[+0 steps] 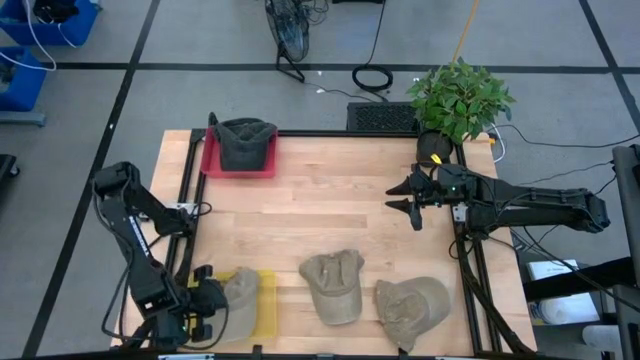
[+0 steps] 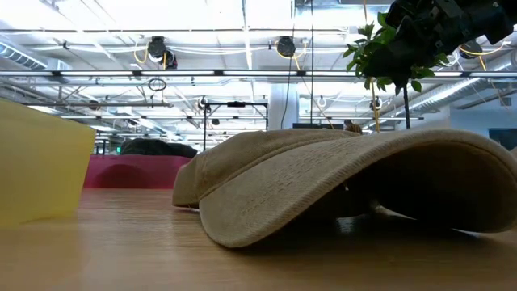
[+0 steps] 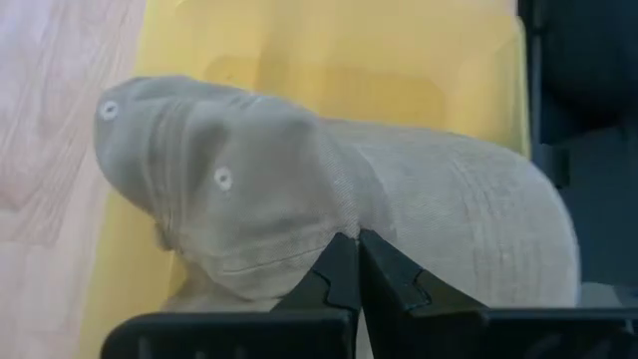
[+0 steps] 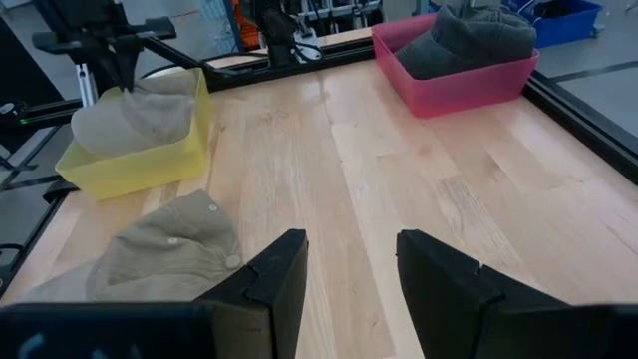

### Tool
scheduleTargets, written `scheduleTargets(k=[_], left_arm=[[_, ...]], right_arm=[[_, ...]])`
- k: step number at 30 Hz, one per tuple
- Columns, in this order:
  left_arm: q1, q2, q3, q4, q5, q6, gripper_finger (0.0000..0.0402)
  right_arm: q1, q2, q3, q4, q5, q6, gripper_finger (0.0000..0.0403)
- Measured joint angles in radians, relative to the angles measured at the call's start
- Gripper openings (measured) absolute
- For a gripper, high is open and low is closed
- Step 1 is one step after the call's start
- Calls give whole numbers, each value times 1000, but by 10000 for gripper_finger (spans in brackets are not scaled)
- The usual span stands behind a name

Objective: Pick & Place hat
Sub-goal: Put the top left brown cap into the yellow bin, then put the left brown cap into the yellow bin

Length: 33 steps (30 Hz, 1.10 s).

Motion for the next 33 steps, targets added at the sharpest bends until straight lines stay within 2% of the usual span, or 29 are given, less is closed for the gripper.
scheduleTargets(k=[3,9,13,17,22,27,33], left_arm=[[0,1,-38,44,2,-1,6],[1,1,-117,52,6,-14,32],[12,1,-159,38,10,-24,17],[23,1,-155,38,94,-18,7],[28,-22,-124,36,187,-6,52],[28,-80,-110,30,164,14,97],[33,-171,-110,34,141,17,132]], right_arm=[[0,0,0,0,0,-3,141],[0,0,0,0,0,-6,141],[0,0,0,0,0,-6,141],[0,0,0,1,0,2,141],[0,0,0,1,0,3,141],[0,0,0,0,-2,8,141],[0,0,0,0,-4,8,141]])
